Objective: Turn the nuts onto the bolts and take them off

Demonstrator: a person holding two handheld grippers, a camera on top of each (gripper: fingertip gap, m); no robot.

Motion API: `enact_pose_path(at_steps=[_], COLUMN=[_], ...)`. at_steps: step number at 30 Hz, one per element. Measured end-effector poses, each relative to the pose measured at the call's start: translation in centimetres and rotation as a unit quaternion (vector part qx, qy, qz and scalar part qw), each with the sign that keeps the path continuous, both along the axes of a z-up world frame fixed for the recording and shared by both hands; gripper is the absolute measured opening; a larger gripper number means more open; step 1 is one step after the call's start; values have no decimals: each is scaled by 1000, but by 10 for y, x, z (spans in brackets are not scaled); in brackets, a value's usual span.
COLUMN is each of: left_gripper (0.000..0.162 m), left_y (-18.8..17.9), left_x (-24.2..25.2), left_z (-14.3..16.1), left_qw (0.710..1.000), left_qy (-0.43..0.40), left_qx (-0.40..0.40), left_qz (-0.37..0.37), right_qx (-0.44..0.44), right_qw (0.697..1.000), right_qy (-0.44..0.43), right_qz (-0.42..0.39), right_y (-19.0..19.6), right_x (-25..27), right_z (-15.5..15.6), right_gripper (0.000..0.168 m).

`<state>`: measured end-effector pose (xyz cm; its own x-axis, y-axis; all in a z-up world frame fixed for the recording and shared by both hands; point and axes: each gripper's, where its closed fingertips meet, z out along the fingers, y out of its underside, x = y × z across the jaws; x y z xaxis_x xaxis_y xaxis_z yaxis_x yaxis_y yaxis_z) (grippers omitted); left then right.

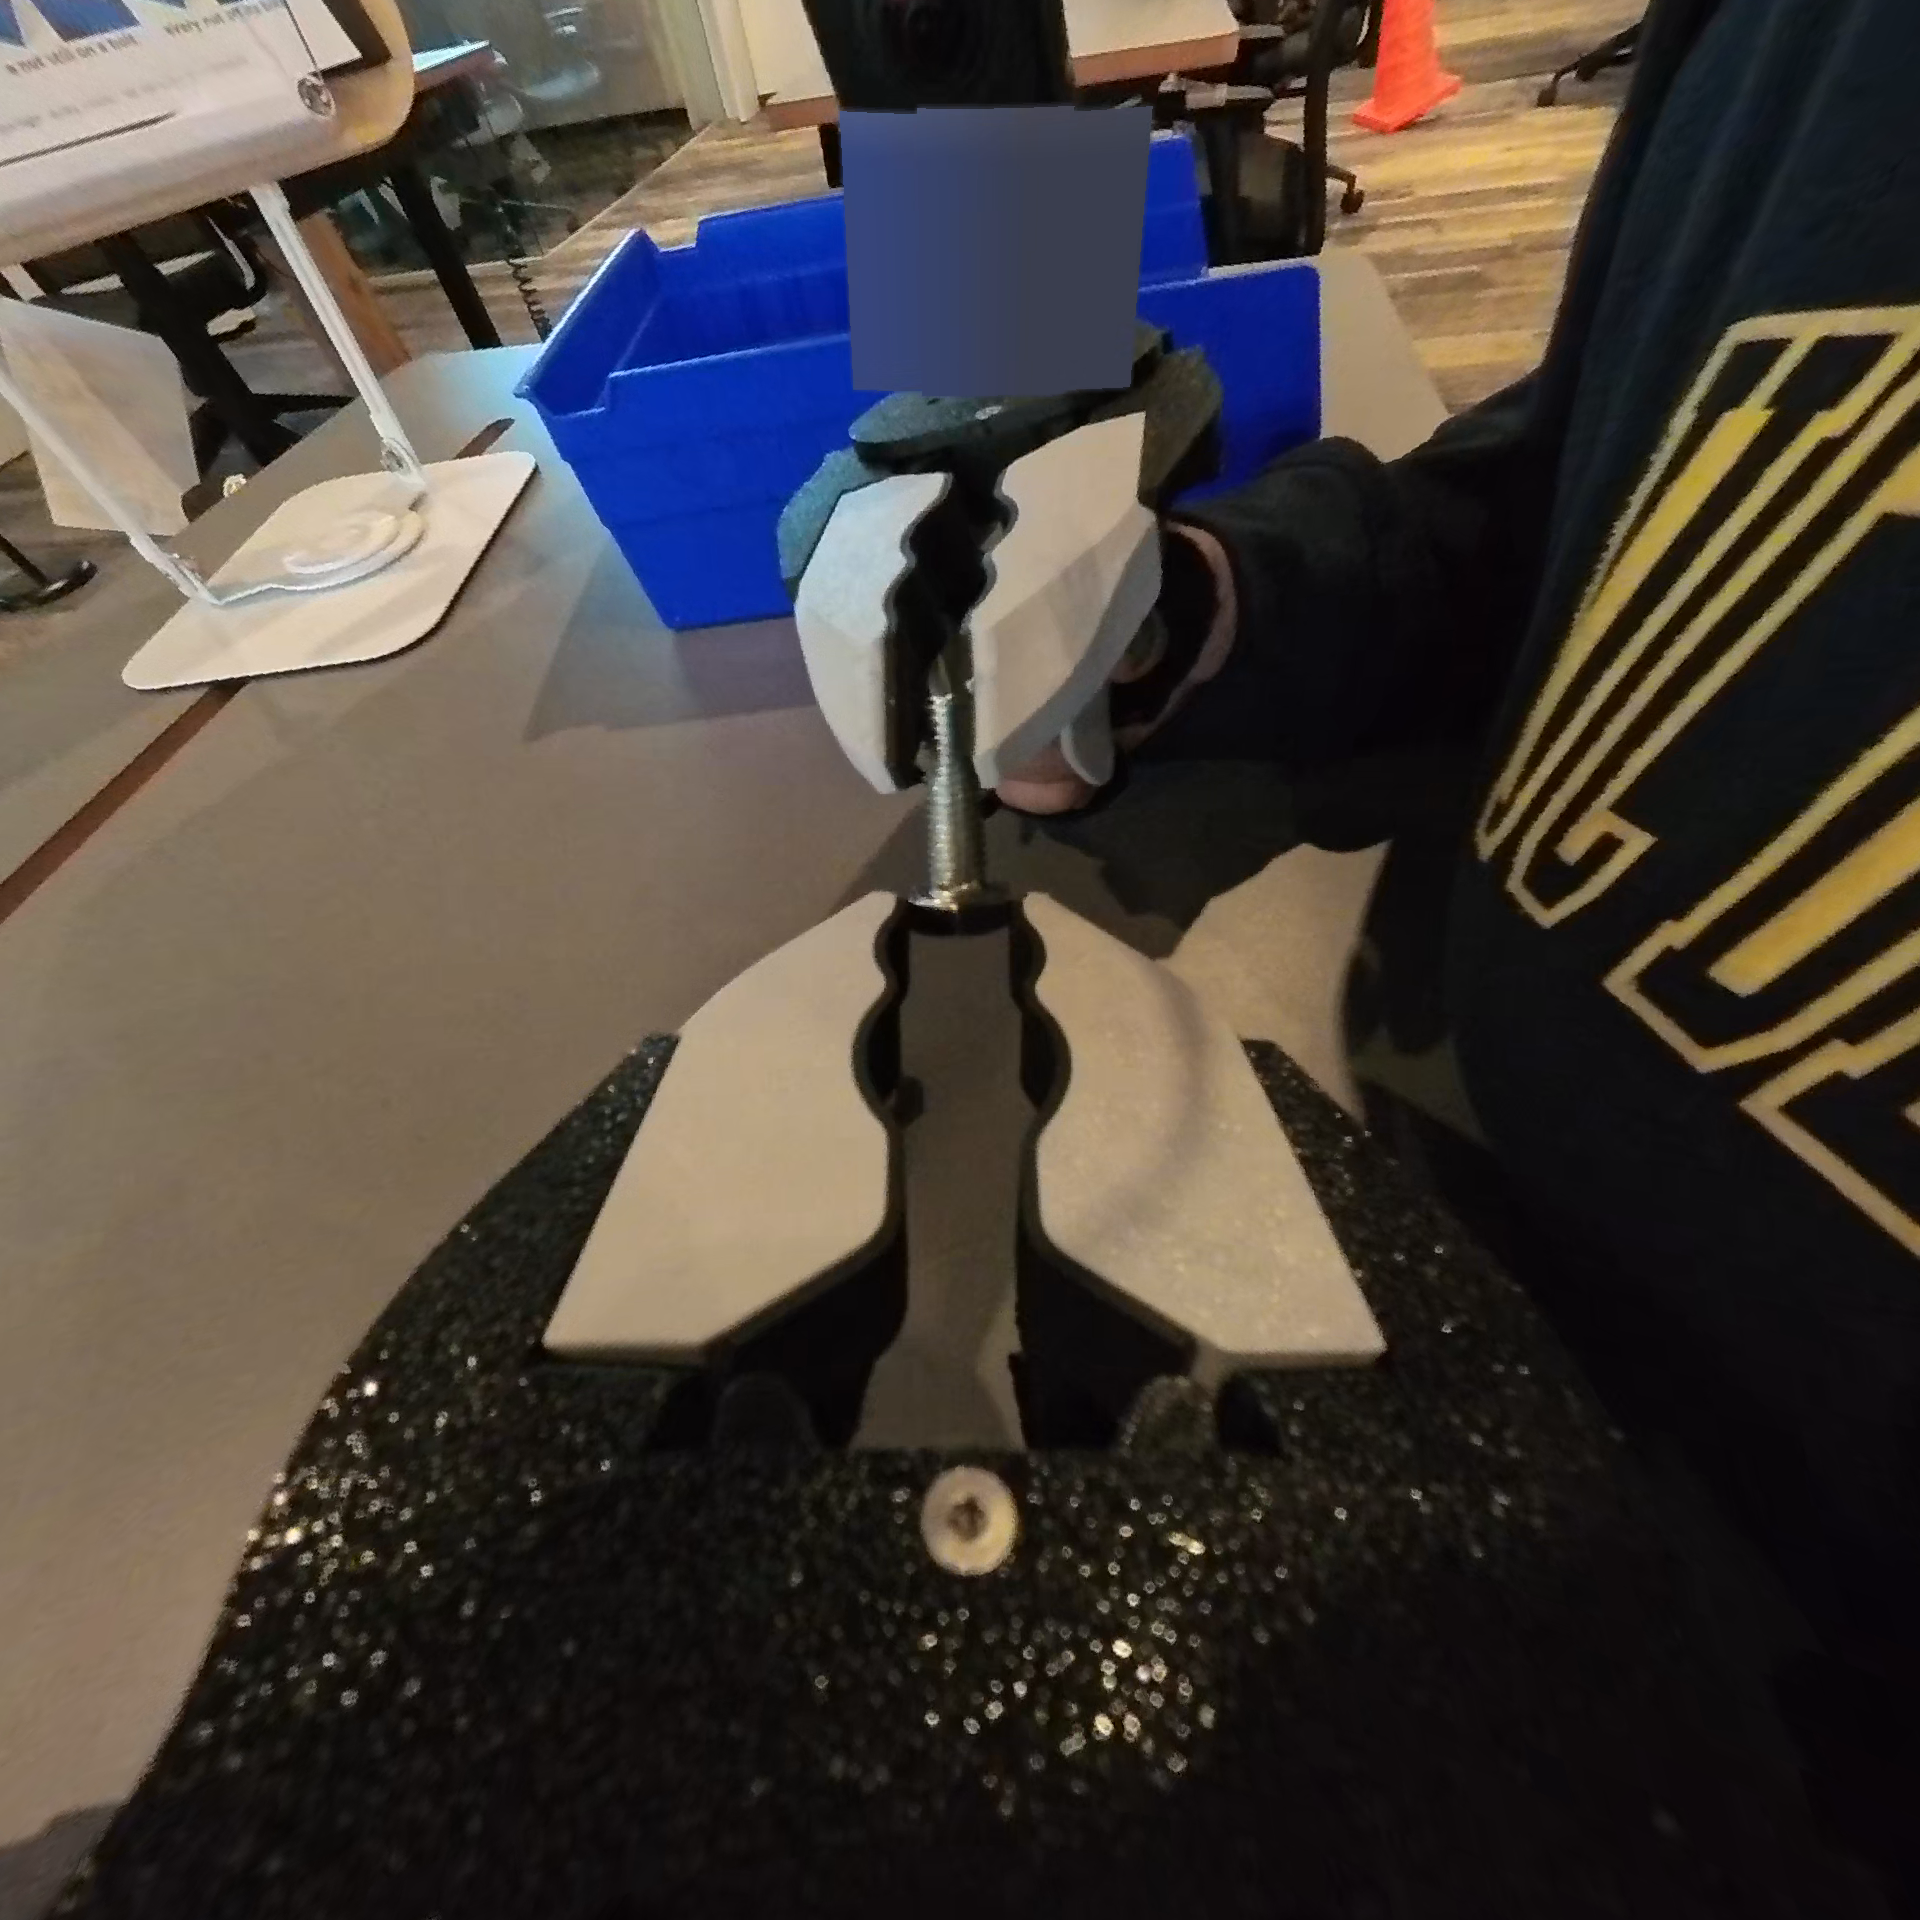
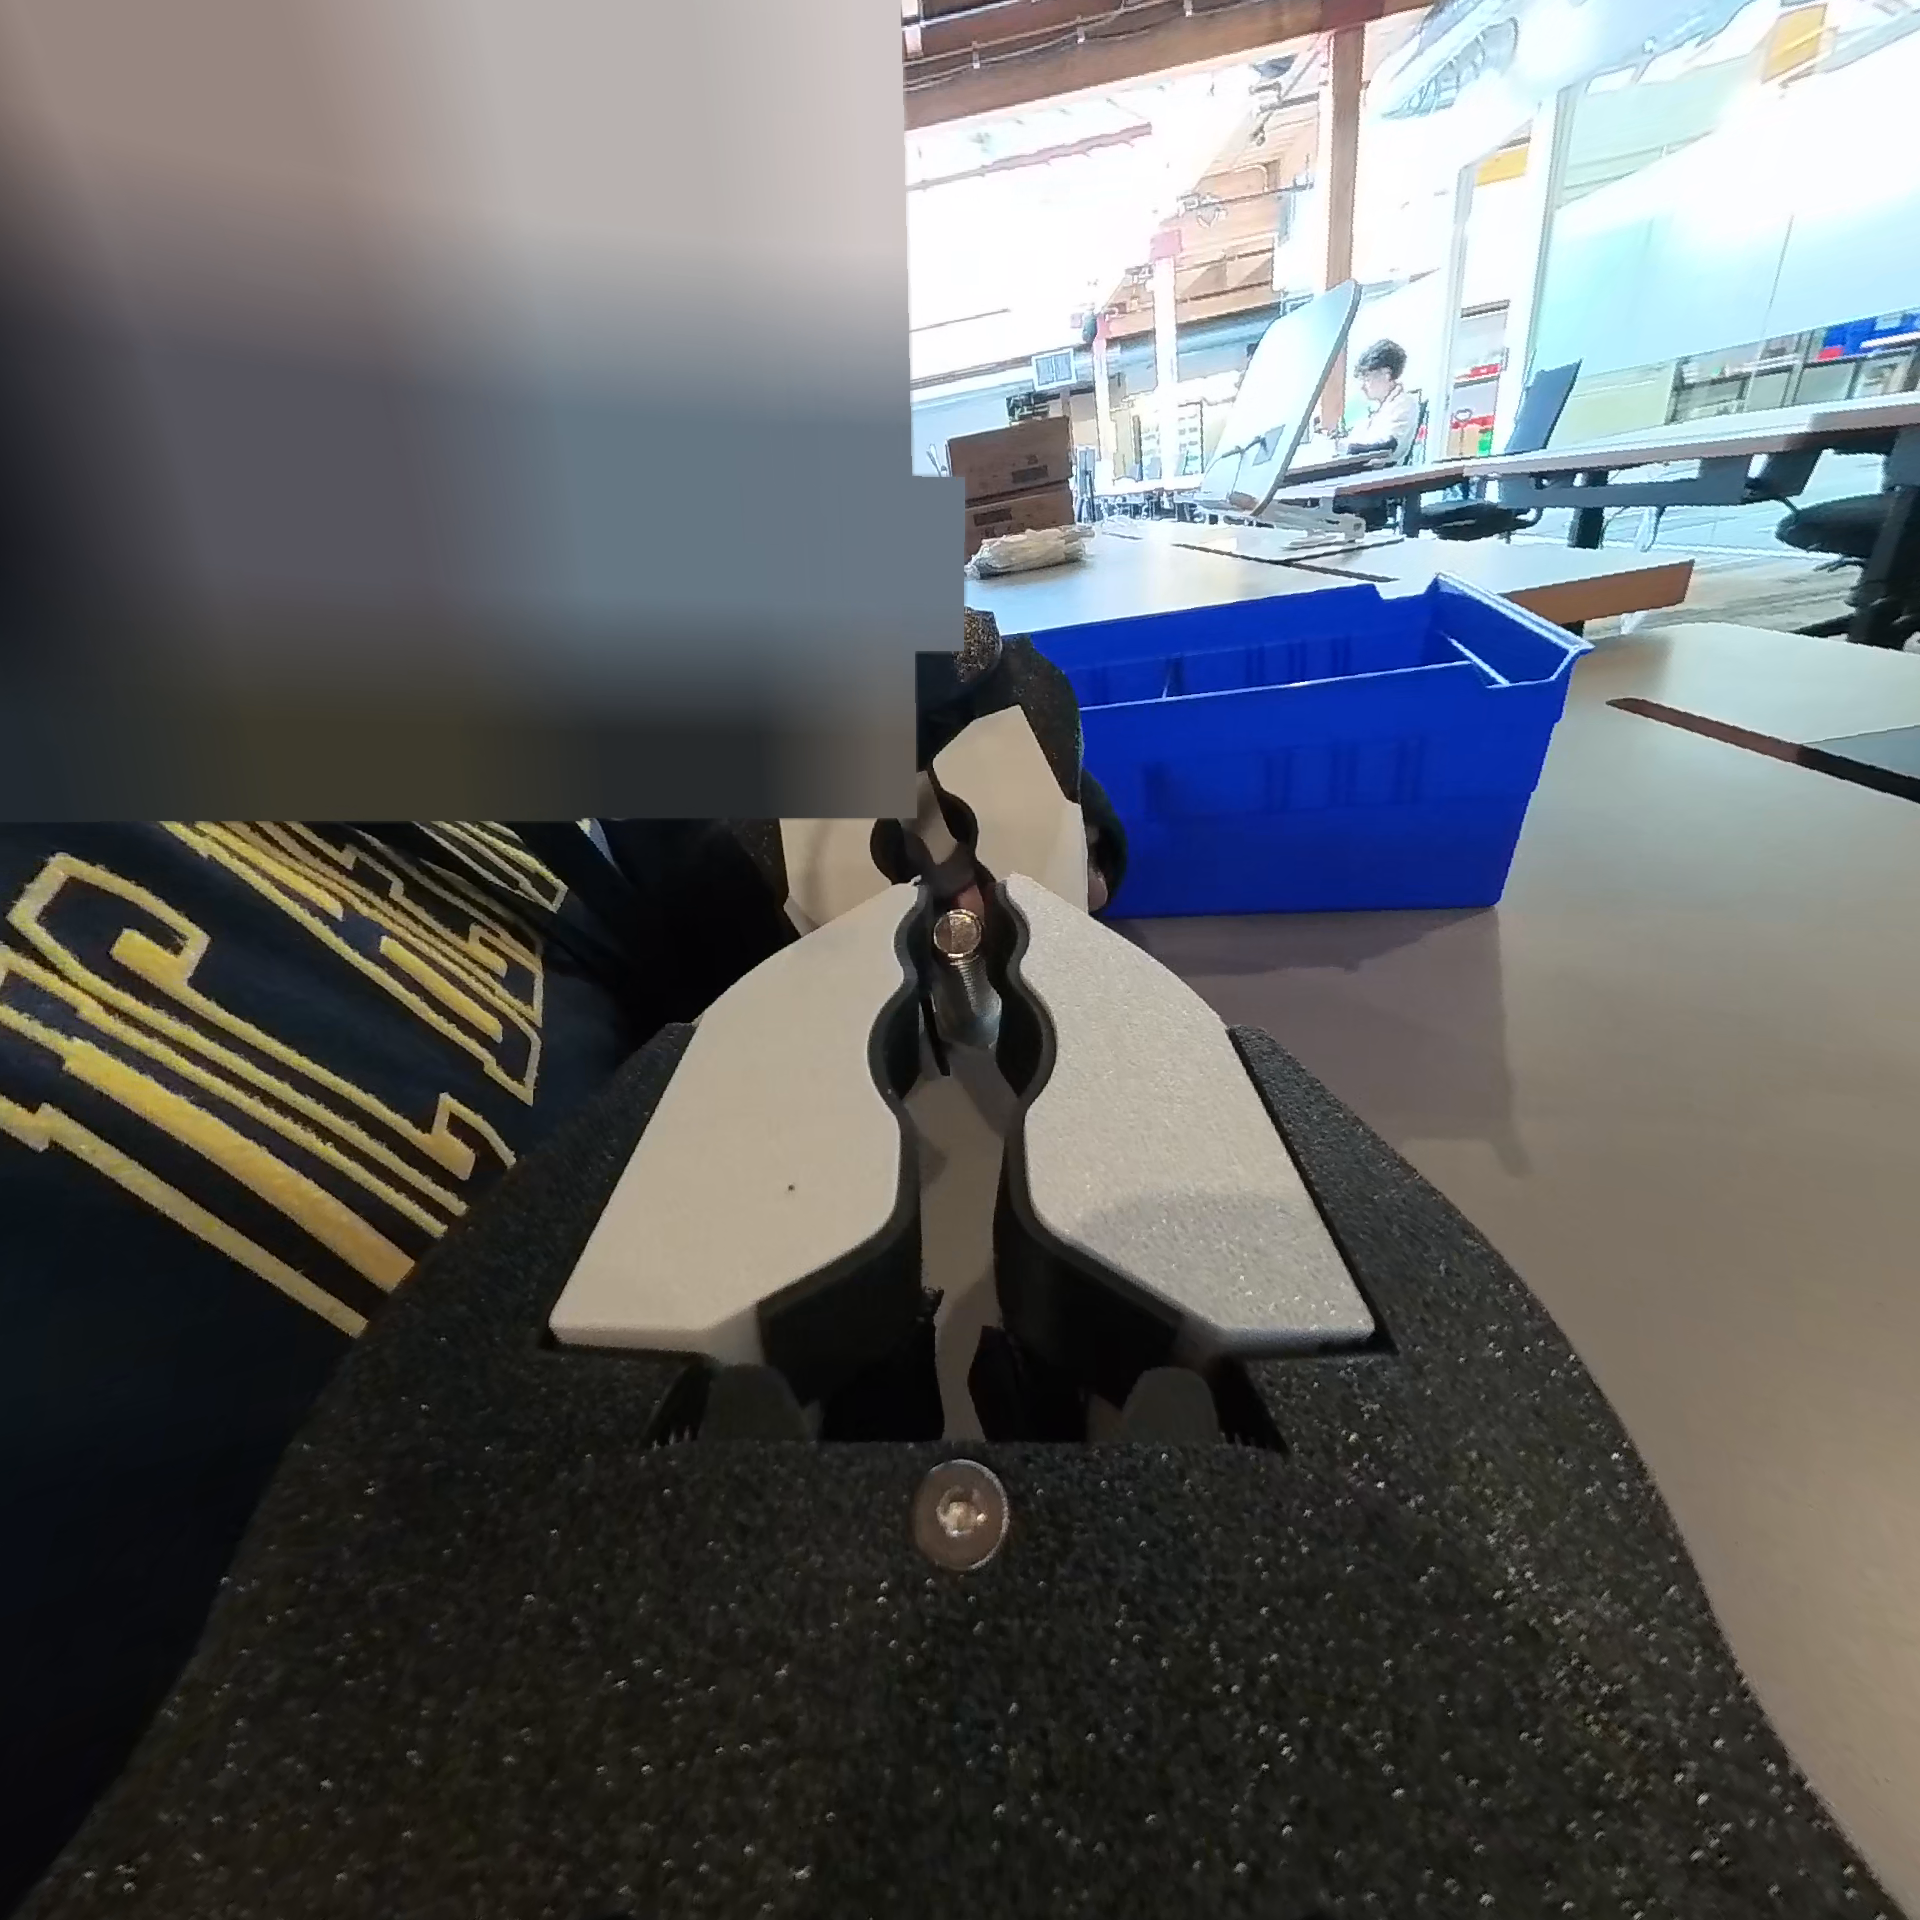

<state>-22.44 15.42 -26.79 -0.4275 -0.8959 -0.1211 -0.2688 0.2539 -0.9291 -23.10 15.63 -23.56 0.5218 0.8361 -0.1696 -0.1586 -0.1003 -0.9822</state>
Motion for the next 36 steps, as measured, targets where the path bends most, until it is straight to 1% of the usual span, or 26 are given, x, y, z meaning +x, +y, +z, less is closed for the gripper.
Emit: enact_pose_path(at_steps=[7,11,13,14,16,19,21,23,26,29,31,34,36], left_gripper=[17,17,17,17,17,17,17,17,17,17,17,17,17], left_y=[0,1,8,15,29,37,41,45,51,61,66,70,71], left_x=[0,2,4,4,4,2,1,0,-1,-4,-5,-6,-8], left_z=[-1,1,2,2,2,5,6,3,-1,1,0,0,1], left_qw=[1000,1000,999,998,994,990,988,987,985,979,977,974,973], left_qy=[-4,-19,-30,-37,-52,-75,-87,-90,-87,-96,-95,-97,-98], left_qx=[1,8,8,9,-6,-44,-46,-41,-38,-29,-27,-36,-38], left_qz=[-2,10,34,53,92,109,119,126,144,177,191,201,204], right_qx=[0,4,8,1,-49,-132,-169,-190,-228,-277,-314,-361,-380], right_qw=[1000,1000,999,998,992,968,956,945,922,895,872,838,822], right_qy=[0,0,-20,-33,-92,-194,-229,-254,-300,-325,-344,-377,-391], right_qz=[2,0,-31,-50,-73,-85,-76,-74,-90,-125,-147,-158,-162], right_y=[-1,-4,1,4,10,15,15,18,21,25,25,23,22], right_x=[0,4,11,19,32,39,34,29,30,32,34,29,24], right_z=[-1,-1,-2,-5,-24,-63,-82,-93,-103,-105,-108,-112,-114], right_gripper=[10,10,11,19,22,25,25,25,26,27,28,29,27])
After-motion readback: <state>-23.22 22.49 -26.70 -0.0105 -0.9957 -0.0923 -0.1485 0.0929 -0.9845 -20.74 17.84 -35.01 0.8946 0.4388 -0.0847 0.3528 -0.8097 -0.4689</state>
